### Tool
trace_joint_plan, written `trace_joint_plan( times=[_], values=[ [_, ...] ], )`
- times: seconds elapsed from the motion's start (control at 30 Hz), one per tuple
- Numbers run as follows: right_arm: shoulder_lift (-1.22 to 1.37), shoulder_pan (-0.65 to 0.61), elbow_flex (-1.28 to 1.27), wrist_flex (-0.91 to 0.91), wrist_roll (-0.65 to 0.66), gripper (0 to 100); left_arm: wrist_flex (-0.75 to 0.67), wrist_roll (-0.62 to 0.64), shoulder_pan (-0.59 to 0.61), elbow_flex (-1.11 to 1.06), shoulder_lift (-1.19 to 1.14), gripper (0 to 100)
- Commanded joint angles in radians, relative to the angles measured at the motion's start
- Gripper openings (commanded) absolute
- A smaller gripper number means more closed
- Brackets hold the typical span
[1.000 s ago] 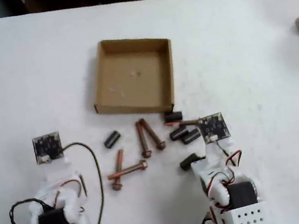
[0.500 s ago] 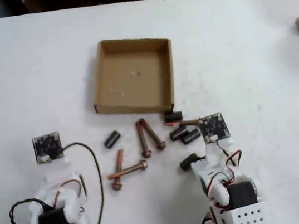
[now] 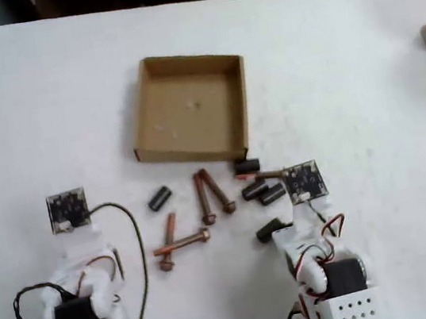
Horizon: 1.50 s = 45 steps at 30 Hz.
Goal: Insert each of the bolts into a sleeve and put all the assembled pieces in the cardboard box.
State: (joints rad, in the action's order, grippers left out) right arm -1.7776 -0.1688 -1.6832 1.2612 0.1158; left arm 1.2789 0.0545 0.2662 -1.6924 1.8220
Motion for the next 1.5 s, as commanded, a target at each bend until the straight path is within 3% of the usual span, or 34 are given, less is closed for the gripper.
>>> trace_joint_plan(
  times=[0.0, 0.83, 1.13, 1.27, 1.47],
  values=[
    [-0.008, -0.007, -0.008, -0.001, 0.008, 1.8, 0.005, -0.003, 0.005, 0.000, 0.002, 2],
    [-0.008, 0.001, -0.008, -0.001, 0.006, 1.7, 0.002, -0.006, -0.030, 0.005, 0.004, 2],
    [-0.008, 0.039, -0.008, -0.001, 0.011, 1.7, -0.023, -0.012, -0.015, 0.133, 0.004, 2],
    [-0.008, 0.102, -0.008, -0.001, 0.011, 1.7, -0.106, -0.132, -0.053, 0.143, 0.002, 2],
    [-0.008, 0.140, -0.008, -0.001, 0.008, 1.7, -0.057, -0.140, -0.099, 0.199, -0.001, 2]
  ],
)
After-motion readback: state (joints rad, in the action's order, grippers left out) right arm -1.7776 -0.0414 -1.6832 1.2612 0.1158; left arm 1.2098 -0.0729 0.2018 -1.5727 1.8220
